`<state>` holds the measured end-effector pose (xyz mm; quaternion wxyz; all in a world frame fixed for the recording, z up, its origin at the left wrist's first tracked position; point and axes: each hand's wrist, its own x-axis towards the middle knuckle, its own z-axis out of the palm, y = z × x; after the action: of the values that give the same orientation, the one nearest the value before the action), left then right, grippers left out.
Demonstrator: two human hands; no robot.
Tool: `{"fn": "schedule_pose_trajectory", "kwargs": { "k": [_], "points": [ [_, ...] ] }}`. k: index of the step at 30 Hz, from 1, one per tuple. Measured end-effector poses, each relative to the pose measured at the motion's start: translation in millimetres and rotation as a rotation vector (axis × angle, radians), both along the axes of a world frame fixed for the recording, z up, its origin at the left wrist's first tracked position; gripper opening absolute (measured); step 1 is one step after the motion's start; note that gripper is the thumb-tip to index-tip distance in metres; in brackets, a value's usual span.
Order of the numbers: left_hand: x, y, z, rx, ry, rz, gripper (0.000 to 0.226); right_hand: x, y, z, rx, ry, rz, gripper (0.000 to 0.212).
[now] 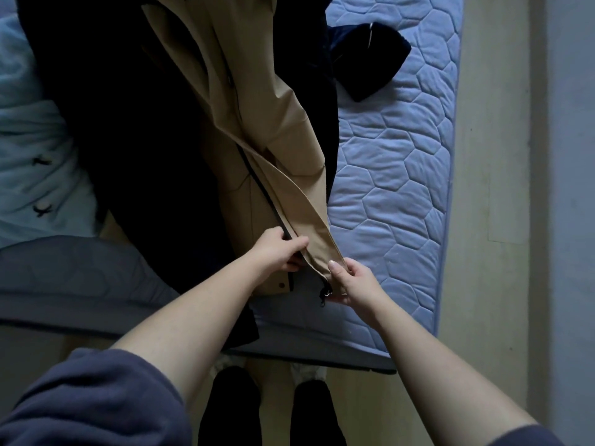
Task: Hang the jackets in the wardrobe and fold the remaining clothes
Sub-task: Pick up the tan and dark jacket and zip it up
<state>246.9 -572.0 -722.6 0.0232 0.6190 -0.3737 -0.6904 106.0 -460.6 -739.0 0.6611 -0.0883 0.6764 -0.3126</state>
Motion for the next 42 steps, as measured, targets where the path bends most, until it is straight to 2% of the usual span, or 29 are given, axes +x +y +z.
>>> {"fn": "schedule_pose_trajectory", "kwargs": {
  "k": [2,7,8,10,12,14,17,19,22,25,29,32,35,38,42],
  "points": [
    [4,7,-2,0.016,-0.011,-0.103,0.009,2,4,0,-0.021,0.089,-0.056,0.013],
    [8,11,5,0.031,0.017,-0.077,0.011,6,7,0,-0.027,0.364,-0.131,0.023],
    [8,13,7,0.03,0.013,-0.071,0.012,7,8,2,-0.031,0.335,-0.133,0.022],
    [8,16,12,0.028,0.008,-0.071,0.012,9,12,7,-0.017,0.16,-0.105,0.025],
    [11,17,14,0.024,0.004,-0.086,0.011,7,19,8,0.005,0.033,0.0,0.033],
    [13,16,15,0.028,-0.002,-0.098,0.018,4,24,10,-0.019,0.075,0.078,0.029],
    [15,17,15,0.074,-0.007,-0.075,0.026,0,22,12,-0.049,0.146,0.038,0.024],
    [19,26,12,0.182,-0.043,-0.012,0.038,1,18,15,-0.055,0.146,0.016,0.019],
    [37,52,0,0.36,-0.194,0.014,0.055,4,14,10,-0.039,0.253,0.037,0.023],
    [50,75,-13,0.482,-0.259,0.134,0.05,8,13,7,-0.011,0.335,0.049,0.017],
    [40,77,-31,0.499,0.001,0.728,0.026,14,14,1,0.016,0.22,-0.033,0.031],
    [38,82,-33,0.435,0.118,0.993,0.014,19,12,4,0.02,0.128,0.024,0.026],
    [50,92,-19,0.42,0.28,1.032,0.015,25,11,16,0.01,-0.019,0.055,0.008],
    [67,94,2,0.33,0.348,1.021,0.019,37,7,32,0.014,-0.22,-0.017,0.014],
    [74,86,29,0.118,0.392,0.954,0.018,62,-2,51,-0.054,-0.361,-0.205,0.017]
  ]
}}
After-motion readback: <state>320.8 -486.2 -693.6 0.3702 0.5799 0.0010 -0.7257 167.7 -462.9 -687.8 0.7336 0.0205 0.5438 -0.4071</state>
